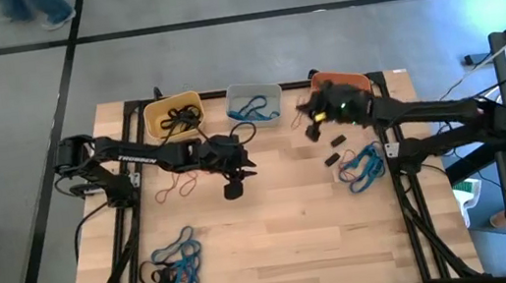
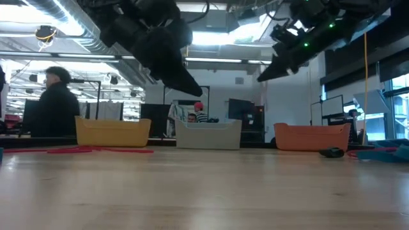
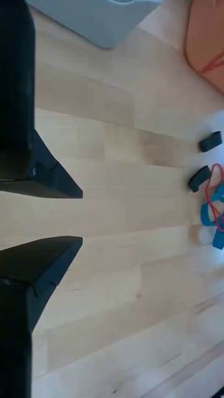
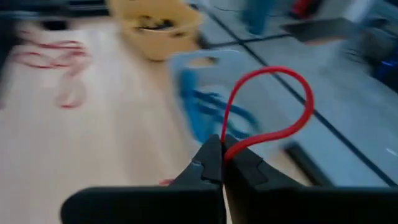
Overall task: Sort rubber bands into baskets
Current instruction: Put the red rubber band into the orange bin
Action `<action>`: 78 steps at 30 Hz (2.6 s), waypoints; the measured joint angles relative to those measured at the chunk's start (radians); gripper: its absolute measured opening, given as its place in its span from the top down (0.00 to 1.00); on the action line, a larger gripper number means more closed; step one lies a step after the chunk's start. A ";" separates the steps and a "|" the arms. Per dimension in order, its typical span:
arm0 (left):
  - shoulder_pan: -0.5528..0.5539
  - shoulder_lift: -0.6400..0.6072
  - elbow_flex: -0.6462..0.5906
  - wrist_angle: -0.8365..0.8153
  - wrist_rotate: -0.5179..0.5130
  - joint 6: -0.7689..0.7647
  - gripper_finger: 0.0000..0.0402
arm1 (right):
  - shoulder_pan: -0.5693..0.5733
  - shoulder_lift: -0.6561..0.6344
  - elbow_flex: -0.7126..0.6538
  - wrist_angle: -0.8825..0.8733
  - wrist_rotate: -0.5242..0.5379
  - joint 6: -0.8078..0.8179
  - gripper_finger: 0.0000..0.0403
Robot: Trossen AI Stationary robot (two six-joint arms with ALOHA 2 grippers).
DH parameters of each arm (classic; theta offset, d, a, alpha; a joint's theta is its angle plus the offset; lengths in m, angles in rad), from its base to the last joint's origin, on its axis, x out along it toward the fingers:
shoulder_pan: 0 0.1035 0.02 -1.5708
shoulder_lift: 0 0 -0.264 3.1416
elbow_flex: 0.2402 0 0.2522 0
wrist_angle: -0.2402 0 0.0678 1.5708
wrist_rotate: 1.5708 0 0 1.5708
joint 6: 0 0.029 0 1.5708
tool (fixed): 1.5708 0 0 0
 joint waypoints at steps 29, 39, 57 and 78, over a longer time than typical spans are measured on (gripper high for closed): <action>0.000 0.001 -0.022 0.014 0.000 0.003 0.75 | -0.536 0.030 -0.049 -0.131 -0.001 0.025 0.99; 0.000 0.001 -0.022 0.004 0.000 -0.008 0.75 | -0.534 0.186 -0.056 -0.170 -0.001 0.028 0.98; 0.000 0.001 -0.022 -0.010 0.000 -0.030 0.75 | -0.533 0.155 0.108 -0.527 -0.142 0.142 0.40; 0.000 0.001 -0.022 -0.007 0.000 -0.043 0.75 | -0.059 0.075 0.111 -0.808 -0.230 0.416 0.39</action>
